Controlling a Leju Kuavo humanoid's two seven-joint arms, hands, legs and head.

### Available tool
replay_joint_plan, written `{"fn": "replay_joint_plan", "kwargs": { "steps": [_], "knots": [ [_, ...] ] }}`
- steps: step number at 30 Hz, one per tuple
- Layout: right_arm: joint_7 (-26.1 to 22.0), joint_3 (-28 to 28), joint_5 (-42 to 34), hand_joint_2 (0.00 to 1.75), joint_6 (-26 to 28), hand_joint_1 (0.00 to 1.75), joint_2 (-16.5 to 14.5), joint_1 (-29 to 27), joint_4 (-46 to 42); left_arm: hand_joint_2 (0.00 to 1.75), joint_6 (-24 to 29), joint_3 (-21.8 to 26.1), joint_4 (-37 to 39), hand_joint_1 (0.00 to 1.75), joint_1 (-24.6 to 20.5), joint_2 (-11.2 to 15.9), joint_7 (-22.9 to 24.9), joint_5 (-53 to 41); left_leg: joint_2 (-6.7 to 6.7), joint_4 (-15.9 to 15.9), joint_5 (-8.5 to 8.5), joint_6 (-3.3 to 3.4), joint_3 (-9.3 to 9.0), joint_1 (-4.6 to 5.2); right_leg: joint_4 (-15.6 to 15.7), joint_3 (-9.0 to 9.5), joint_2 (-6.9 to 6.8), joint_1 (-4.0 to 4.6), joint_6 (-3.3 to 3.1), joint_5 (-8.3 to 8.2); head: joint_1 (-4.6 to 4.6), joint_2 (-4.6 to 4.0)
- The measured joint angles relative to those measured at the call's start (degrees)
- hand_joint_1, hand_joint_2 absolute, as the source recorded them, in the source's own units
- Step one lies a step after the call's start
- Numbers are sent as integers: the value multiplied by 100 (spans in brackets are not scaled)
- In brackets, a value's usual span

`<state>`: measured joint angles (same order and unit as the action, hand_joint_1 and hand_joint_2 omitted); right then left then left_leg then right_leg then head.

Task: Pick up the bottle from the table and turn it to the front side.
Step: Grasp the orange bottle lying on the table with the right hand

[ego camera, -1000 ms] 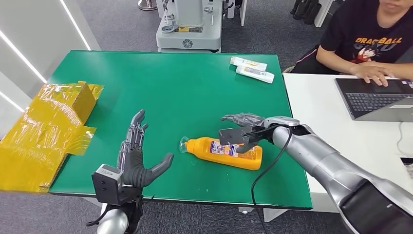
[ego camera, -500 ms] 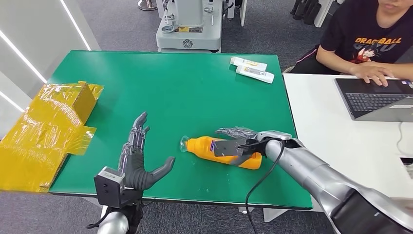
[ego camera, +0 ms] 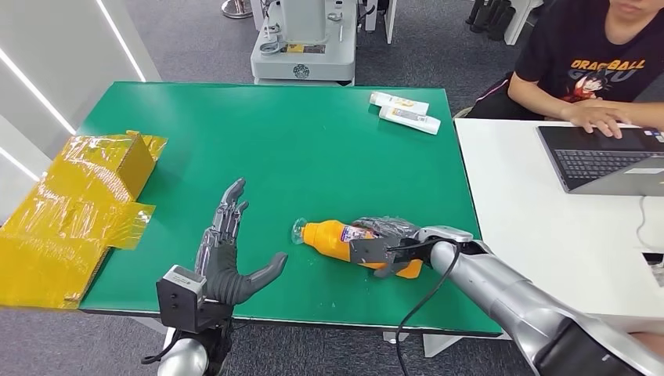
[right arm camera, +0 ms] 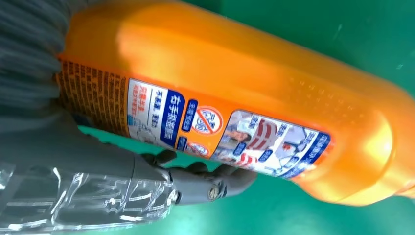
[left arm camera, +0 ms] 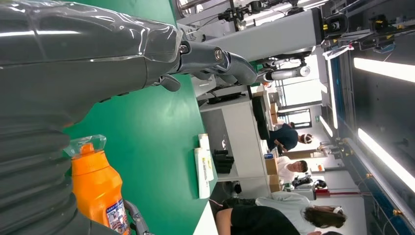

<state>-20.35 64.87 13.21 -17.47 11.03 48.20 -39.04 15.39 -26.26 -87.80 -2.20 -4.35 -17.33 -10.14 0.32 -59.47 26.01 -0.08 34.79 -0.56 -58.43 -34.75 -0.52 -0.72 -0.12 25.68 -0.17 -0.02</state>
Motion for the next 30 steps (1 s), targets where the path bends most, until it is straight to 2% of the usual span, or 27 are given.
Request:
{"fn": "replay_joint_plan", "kwargs": {
  "steps": [3, 4, 7, 8, 23, 30],
  "knots": [
    [28, -38, 30, 175, 31, 0, 28, -40, -22, 175, -15, -4, 0, 0, -8, 0, 0, 12, 0, 0, 0, 0, -9, 0, 1, 9, -1, 0, 0, 0, 0, 0],
    [46, -52, 55, 175, 52, 29, 41, -58, -33, 175, -27, -5, 0, 0, -14, 0, 0, 19, 0, 0, 0, 0, -11, 0, 2, 12, -1, 0, 0, 0, 0, 0],
    [82, -111, 136, 175, 123, 160, 90, -125, -86, 175, -52, -13, 7, 0, -37, 0, 0, 32, 0, 0, 0, 1, -18, 0, 3, 20, -2, 0, 1, 1, -1, 0],
    [86, -135, 155, 175, 143, 174, 108, -146, -104, 175, -55, -18, 11, 0, -47, 0, 0, 34, 0, 0, 0, 1, -19, 0, 3, 21, -2, 0, 1, 1, -1, 0],
    [-26, -506, 300, 175, 411, 175, 292, -341, -223, 175, -23, -150, 185, 0, -219, 13, -134, 277, 0, -8, -3, 7, -22, 0, 6, 30, -1, 0, 13, -8, 1, 0],
    [-17, -787, 407, 175, 759, 175, 406, -491, -338, 175, 76, -202, 290, 0, -344, 1, -161, 395, 1, -9, -4, 8, -19, 1, 6, 30, 1, 0, 16, -11, 1, 0]
  ]
}}
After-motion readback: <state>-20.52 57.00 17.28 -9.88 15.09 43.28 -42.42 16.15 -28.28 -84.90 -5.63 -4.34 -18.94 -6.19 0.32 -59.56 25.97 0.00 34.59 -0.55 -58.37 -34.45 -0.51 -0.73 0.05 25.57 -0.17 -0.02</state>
